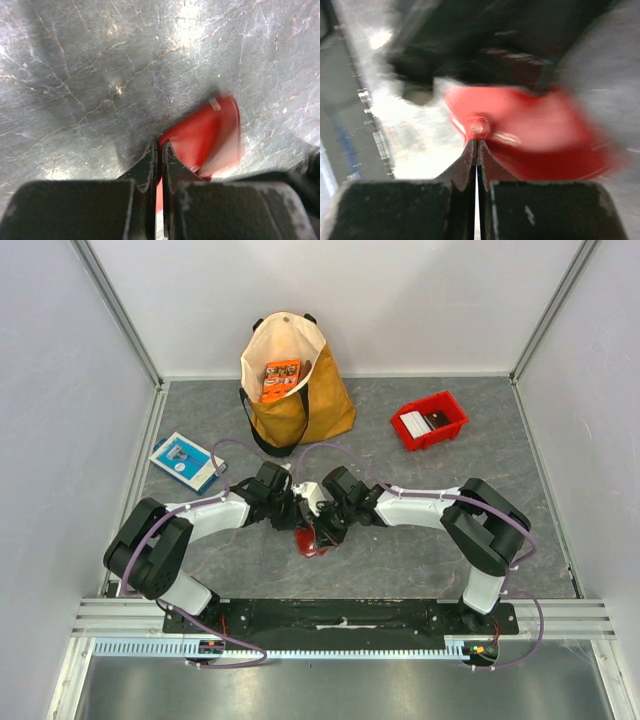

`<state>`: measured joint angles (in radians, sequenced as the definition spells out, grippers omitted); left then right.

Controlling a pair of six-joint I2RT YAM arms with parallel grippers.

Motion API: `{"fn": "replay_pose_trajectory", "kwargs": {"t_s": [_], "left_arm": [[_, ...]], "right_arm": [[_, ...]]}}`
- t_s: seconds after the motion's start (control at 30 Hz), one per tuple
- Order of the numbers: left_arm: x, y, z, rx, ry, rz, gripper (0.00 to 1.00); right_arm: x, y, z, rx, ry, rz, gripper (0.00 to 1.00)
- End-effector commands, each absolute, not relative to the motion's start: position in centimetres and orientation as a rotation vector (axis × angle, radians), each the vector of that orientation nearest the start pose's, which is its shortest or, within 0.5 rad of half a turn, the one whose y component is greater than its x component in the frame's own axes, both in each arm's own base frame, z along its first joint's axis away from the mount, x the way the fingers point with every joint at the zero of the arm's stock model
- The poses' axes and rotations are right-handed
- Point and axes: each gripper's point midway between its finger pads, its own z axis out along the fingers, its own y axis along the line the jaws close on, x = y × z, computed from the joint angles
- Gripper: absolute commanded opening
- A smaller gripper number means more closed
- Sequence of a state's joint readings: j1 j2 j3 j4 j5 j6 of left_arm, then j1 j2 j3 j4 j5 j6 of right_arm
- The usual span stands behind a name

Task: Put the credit cards into the card holder
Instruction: Open the card holder at the center of the board.

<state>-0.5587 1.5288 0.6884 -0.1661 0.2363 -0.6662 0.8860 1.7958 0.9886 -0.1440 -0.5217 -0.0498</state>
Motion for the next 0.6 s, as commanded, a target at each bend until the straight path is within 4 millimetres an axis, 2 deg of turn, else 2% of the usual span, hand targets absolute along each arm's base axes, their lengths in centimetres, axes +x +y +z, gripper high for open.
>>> {"fn": "replay_pose_trajectory", "kwargs": {"t_s": [0.0,0.17,0.3,0.33,0.37,0.4,0.43,0.53,0.57], "left_arm": [[23.9,-20.3,-1.7,-0.217,2.743,-0.506,0.02],[24.0,-20.1,-1.8,-0.241,2.738,-0.496,0.02],[23.9,-20.3,-1.4,-0.228,2.724,-0.525,0.02],[23.9,-20.2,-1.2,-0.230,2.713,-0.530,0.02],[23.7,-20.1,-1.1,-0.229,2.709,-0.529,0.02],[23.8,-20.0,-0.8,-0.226,2.698,-0.533,0.02],[23.7,-20.0,-0.6,-0.222,2.690,-0.541,0.02],[23.3,-19.8,-0.3,-0.212,2.684,-0.548,0.04],[23.1,-19.8,-0.3,-0.212,2.684,-0.549,0.05]], "right_arm": [[5.4,32.8,0.8,-1.662,2.461,1.292,0.00],[4.4,31.6,0.9,-1.623,2.501,1.292,0.00],[5.8,30.8,0.2,-1.484,2.606,1.100,0.00],[6.1,30.6,0.2,-1.449,2.630,1.054,0.05],[6.5,30.4,0.0,-1.397,2.660,1.005,0.17],[7.0,30.2,0.0,-1.340,2.673,0.961,0.17],[7.2,30.0,-0.1,-1.289,2.692,0.932,0.28],[8.1,29.2,-0.4,-1.133,2.732,0.856,0.36],[8.3,28.9,-0.5,-1.096,2.740,0.832,0.36]]}}
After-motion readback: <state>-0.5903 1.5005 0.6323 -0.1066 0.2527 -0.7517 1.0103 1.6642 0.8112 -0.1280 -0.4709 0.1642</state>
